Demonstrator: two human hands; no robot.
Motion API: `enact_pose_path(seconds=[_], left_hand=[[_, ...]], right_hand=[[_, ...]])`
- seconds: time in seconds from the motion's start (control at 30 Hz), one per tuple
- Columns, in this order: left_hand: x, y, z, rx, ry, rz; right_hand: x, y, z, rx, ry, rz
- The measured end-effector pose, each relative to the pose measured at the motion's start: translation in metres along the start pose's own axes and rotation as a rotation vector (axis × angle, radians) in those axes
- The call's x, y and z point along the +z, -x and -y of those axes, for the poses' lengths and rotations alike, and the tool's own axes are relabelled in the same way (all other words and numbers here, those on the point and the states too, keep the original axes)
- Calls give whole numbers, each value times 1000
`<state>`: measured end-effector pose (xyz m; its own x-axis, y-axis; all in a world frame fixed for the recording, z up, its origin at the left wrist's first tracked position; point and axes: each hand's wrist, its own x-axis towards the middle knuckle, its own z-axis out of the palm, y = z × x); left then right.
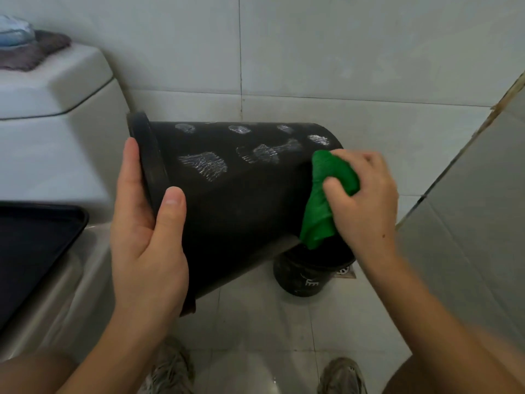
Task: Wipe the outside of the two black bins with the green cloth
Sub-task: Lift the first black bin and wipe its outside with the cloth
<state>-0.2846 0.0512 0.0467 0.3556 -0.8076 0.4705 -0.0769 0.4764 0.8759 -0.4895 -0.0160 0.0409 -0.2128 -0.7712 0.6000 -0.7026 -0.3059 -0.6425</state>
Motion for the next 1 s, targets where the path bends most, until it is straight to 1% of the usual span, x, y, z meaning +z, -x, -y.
enact_pose_path(seconds=[0.07,0.1,0.17,0.27,0.3,0.37,0.4,0.43,0.53,0.57,0.67,0.7,0.73,0.77,0.87,0.9,0.93,0.97,1.0], left_hand=[[-3,-1,-2,21,-28,21],[-4,-2,-3,27,-37,32],[-4,-3,-4,17,-55,36],[-6,-5,-4,7,-59,5],[-6,-6,-5,6,-53,6],[-6,-5,-7,20,-59,26],[-6,-4,-7,25,-70,30],[-6,-4,-8,26,-75,29],[-6,-5,-6,7,-35,11],[-6,-6,-6,-4,-22,4],[-3,-6,-8,-8,-41,25],[-2,-5,-9,-1,-50,33],[-2,-4,-9,1,-50,30],[-2,-4,-9,-2,-38,23],[-5,-8,-5,-28,20,4],[-7,-10,-3,-30,31,3],[-9,-11,0,-35,41,8],[-10,-13,1,-43,48,15],[-11,-14,2,-49,54,18]], right_hand=[[-2,-14,-12,142,26,-48],[-2,-15,-14,163,30,-66],[1,-8,-10,125,19,-67],[1,3,-4,-44,30,12],[-2,-3,-7,-40,35,9],[-7,-16,-12,111,17,-37],[-8,-18,-13,157,19,-46],[-7,-16,-11,134,31,-34],[-2,1,-5,-86,26,78],[-2,-1,-6,-82,16,85],[-3,-21,-16,169,6,-24],[-2,-21,-16,197,19,-41],[-1,-16,-12,155,20,-38],[0,-7,-5,71,4,-9],[2,24,15,-264,-50,133],[2,29,16,-335,-51,153],[2,28,15,-358,-48,148],[1,24,12,-330,-53,125],[-1,17,7,-262,-68,88]])
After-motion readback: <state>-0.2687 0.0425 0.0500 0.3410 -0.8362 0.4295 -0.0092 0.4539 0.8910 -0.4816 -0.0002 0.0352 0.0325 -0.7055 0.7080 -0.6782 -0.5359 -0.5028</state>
